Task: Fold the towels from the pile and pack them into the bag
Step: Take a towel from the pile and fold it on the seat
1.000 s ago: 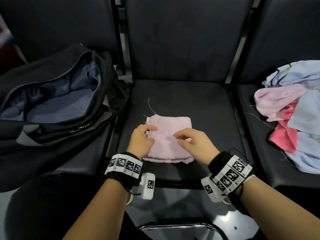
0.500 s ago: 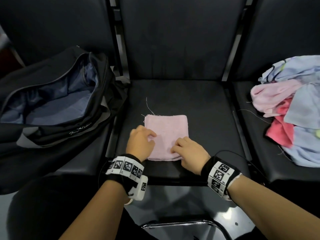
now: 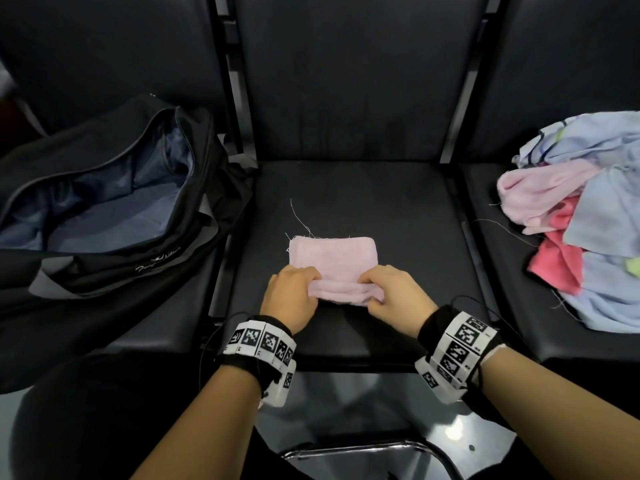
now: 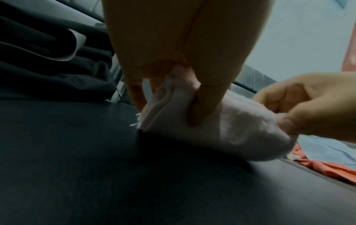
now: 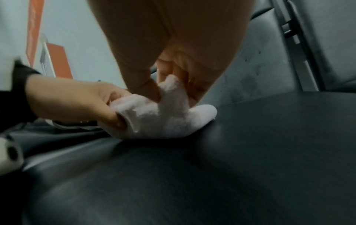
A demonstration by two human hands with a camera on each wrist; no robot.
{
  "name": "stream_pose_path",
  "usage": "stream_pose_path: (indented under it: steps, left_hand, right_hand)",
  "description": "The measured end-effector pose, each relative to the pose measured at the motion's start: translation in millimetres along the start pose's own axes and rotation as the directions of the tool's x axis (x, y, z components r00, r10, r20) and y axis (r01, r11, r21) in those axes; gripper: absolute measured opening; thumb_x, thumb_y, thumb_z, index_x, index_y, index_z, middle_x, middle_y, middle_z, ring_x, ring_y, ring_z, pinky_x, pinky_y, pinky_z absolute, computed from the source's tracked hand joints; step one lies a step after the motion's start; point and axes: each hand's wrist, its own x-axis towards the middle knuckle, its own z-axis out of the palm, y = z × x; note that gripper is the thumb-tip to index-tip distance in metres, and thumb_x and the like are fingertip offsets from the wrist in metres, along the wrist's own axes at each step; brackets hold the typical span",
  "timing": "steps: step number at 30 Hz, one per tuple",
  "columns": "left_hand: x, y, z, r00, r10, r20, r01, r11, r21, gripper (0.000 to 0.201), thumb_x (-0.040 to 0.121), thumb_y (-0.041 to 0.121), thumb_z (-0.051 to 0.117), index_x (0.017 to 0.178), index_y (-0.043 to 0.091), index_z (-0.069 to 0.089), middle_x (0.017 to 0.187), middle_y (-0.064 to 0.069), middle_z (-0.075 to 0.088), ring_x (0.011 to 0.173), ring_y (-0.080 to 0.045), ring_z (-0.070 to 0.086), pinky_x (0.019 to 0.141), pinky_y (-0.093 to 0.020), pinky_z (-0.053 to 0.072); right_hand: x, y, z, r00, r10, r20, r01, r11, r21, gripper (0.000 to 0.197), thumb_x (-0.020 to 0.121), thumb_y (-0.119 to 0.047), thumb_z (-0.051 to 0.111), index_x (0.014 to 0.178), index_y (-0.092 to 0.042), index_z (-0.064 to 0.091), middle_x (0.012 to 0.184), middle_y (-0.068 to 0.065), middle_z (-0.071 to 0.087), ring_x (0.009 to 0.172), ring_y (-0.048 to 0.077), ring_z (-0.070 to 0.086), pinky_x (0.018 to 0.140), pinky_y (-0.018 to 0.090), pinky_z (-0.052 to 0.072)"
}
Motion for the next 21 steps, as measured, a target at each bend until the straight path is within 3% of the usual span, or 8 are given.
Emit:
stream_pose_path:
  steps: [3,5,8,11,14,15,18,21]
  left_hand:
    - [-1,-5,-7,1.000,-0.017,0.024,0.019,0.994,-0.106,0.027,0.077,0.006,0.061,0.097,0.022,0.069,0.090,0.000,0.063,0.093,-0.025,0.060,0.090,-0.038,0.048]
    - [-1,-8,-13,0.997,-0.042,0.068,0.056,0.973,-0.224,0.017,0.076,0.009,0.064,0.088,0.021,0.068,0.084,0.000,0.068,0.085,-0.023,0.063,0.079,-0.035,0.052]
    - [2,-14,-21,0.991,-0.076,0.112,0.117,0.900,-0.420,0.008,0.073,0.017,0.069,0.080,0.019,0.066,0.075,0.006,0.068,0.071,-0.012,0.060,0.067,-0.028,0.049]
    - [7,-18,-22,0.988,-0.088,0.125,0.144,0.809,-0.570,0.015,0.083,0.003,0.072,0.085,0.017,0.068,0.075,0.010,0.071,0.071,-0.003,0.060,0.069,-0.018,0.046]
    - [11,-20,-18,0.981,-0.167,0.096,0.189,0.745,-0.640,0.011,0.087,0.002,0.070,0.098,-0.001,0.069,0.095,-0.025,0.072,0.082,-0.019,0.060,0.079,-0.036,0.048]
    - [12,-21,-14,0.979,-0.188,0.079,0.194,0.737,-0.647,0.013,0.088,0.003,0.070,0.100,-0.003,0.069,0.095,-0.026,0.071,0.082,-0.020,0.060,0.079,-0.036,0.047]
    - [16,-22,-4,0.968,-0.250,0.023,0.210,0.755,-0.621,0.009,0.090,0.009,0.069,0.096,0.003,0.070,0.081,-0.006,0.069,0.074,-0.017,0.060,0.072,-0.032,0.048]
    - [18,-25,3,0.945,-0.327,0.013,0.265,0.743,-0.614,0.010,0.090,0.015,0.067,0.095,0.007,0.070,0.089,-0.010,0.072,0.083,-0.028,0.066,0.078,-0.043,0.053]
  right_hand:
    - [-3,7,1,0.999,0.025,0.034,-0.023,0.999,-0.042,0.020,0.081,-0.013,0.058,0.097,-0.021,0.064,0.090,-0.002,0.062,0.085,0.020,0.058,0.080,0.034,0.049]
    - [-2,9,-3,1.000,0.024,0.001,-0.024,1.000,0.010,0.020,0.080,-0.014,0.060,0.097,-0.024,0.062,0.088,-0.003,0.066,0.081,0.020,0.062,0.077,0.035,0.052]
    - [2,11,-13,0.994,0.066,-0.087,-0.046,0.976,0.214,0.032,0.076,-0.014,0.060,0.102,-0.033,0.059,0.083,-0.010,0.067,0.076,0.012,0.063,0.072,0.025,0.051]
    - [10,13,-20,0.983,0.132,-0.129,-0.082,0.939,0.334,0.042,0.075,-0.019,0.058,0.112,-0.038,0.057,0.081,-0.013,0.068,0.078,0.004,0.063,0.074,0.018,0.049]
    - [20,17,-19,0.962,0.201,-0.183,-0.111,0.905,0.411,0.039,0.085,-0.013,0.062,0.120,-0.029,0.058,0.082,-0.009,0.070,0.090,0.009,0.065,0.088,0.026,0.049]
    - [23,17,-18,0.953,0.229,-0.200,-0.122,0.891,0.437,0.035,0.088,-0.013,0.064,0.120,-0.026,0.059,0.082,-0.005,0.070,0.090,0.013,0.065,0.090,0.028,0.049]
    - [33,17,-12,0.914,0.331,-0.234,-0.179,0.848,0.499,0.028,0.088,-0.021,0.070,0.115,-0.022,0.061,0.085,0.000,0.068,0.081,0.014,0.064,0.084,0.028,0.050]
    - [36,18,-7,0.890,0.389,-0.240,-0.232,0.837,0.495,0.030,0.088,-0.033,0.070,0.115,-0.024,0.061,0.093,-0.004,0.065,0.081,0.011,0.062,0.076,0.025,0.049]
